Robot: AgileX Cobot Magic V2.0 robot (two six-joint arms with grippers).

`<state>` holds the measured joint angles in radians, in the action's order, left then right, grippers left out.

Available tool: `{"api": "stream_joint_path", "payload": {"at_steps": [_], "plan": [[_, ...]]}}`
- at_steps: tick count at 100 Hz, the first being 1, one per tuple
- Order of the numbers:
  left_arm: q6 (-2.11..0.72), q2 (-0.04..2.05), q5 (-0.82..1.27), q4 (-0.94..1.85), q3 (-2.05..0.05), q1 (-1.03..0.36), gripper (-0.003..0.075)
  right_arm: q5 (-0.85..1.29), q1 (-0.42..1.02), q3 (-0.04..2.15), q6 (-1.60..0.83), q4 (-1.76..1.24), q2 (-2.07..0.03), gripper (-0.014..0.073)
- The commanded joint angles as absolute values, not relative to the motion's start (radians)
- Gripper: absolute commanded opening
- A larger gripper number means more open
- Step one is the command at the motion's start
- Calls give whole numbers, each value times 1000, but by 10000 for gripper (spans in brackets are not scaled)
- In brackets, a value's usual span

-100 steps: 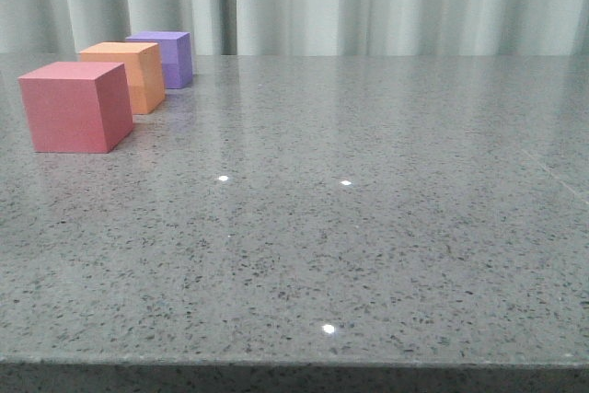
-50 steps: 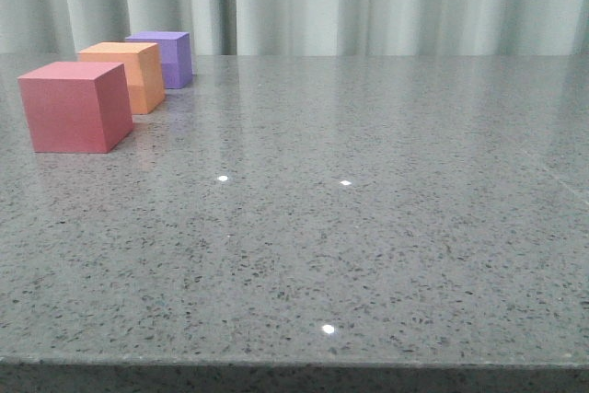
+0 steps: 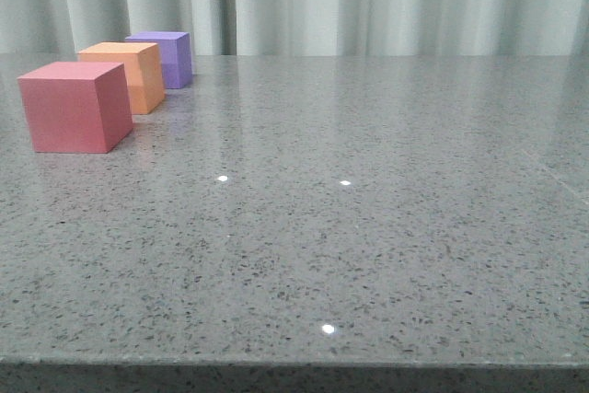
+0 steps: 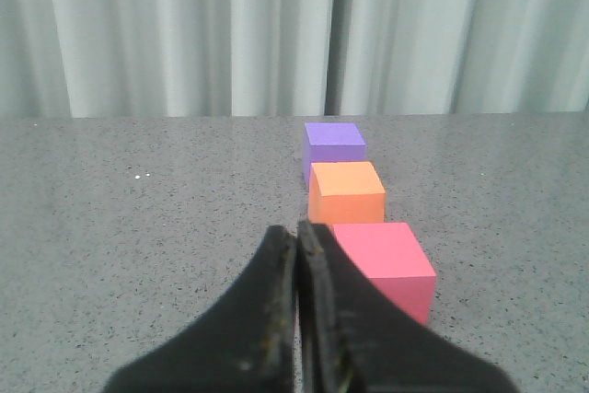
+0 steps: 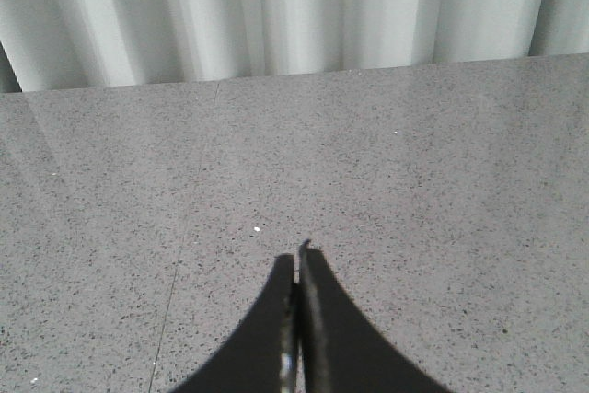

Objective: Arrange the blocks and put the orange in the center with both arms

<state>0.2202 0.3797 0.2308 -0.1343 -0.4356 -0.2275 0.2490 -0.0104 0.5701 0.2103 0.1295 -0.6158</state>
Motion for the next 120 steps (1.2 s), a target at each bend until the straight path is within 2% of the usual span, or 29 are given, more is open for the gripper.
{"api": "stream_joint_path", "payload": {"at_steps": [1, 31, 55, 120], "plan": [[221, 384, 146, -133, -463, -229, -20, 167, -16, 597, 201, 146, -614, -68], [221, 384, 142, -133, -463, -229, -20, 167, -16, 597, 201, 146, -614, -68], [221, 364, 21, -139, -389, -206, -20, 167, -16, 597, 201, 146, -614, -68], [221, -42, 0, -76, 17, -115, -20, 167, -16, 597, 201, 146, -615, -68]]}}
